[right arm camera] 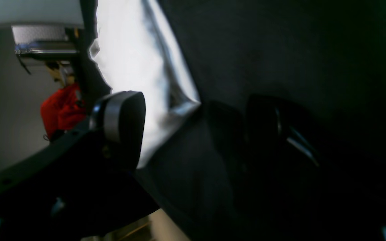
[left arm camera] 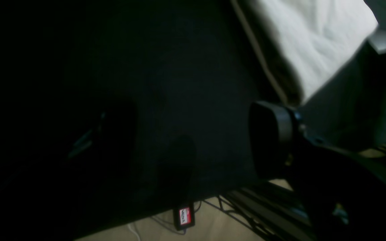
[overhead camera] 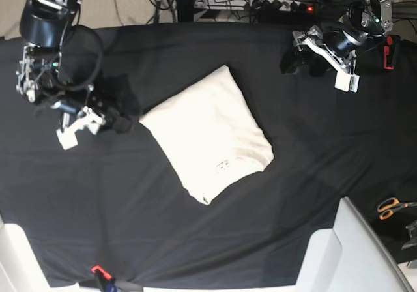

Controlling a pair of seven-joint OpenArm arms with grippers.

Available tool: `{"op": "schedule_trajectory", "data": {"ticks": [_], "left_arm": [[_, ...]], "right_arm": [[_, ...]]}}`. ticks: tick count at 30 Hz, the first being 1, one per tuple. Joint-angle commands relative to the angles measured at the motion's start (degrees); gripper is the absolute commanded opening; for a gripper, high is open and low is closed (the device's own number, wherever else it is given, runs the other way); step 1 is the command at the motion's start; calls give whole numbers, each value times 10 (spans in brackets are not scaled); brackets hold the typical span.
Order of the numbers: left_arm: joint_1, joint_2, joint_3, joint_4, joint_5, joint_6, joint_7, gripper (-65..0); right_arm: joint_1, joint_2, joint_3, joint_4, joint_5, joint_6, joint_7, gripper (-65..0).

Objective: Fold the T-shirt properly
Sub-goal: 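Push the shirt's side with the right gripper to square it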

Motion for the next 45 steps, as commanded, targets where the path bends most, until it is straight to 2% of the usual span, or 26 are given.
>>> {"op": "schedule_trajectory", "data": {"ticks": [1,5,12,18,23,25,32,45], "left_arm": [[2,-3,-5,9,-12,-7,-8,-138],[0,-2,-6,9,-12,-7,-8,-138],[-1,-2,-4,9,-12,-7,-8,-138],[-1,-2,-6,6,-12,-7,-8,-138],[-1,-2,-6,5,-12,-7,-8,-138],[-1,-2,-5,5,-12,-7,-8,-138],[-1,-2,-6,5,-12,-7,-8,-138],[-1,-3,-7,4,-12,-7,-8,-138]], "right_arm": [[12,3,1,1,-2,0,1,-201],[12,-2,1,0,-2,0,1,-204],[10,-33,0,-2,-4,0,-4,-204],[11,-38,0,-2,-4,0,-5,-206],[12,-44,0,-2,-4,0,-5,-309],[13,-44,0,-2,-4,0,-5,-324],[13,-45,0,-2,-4,0,-1,-323],[26,-65,-1,-2,-4,-1,-5,-336]]}}
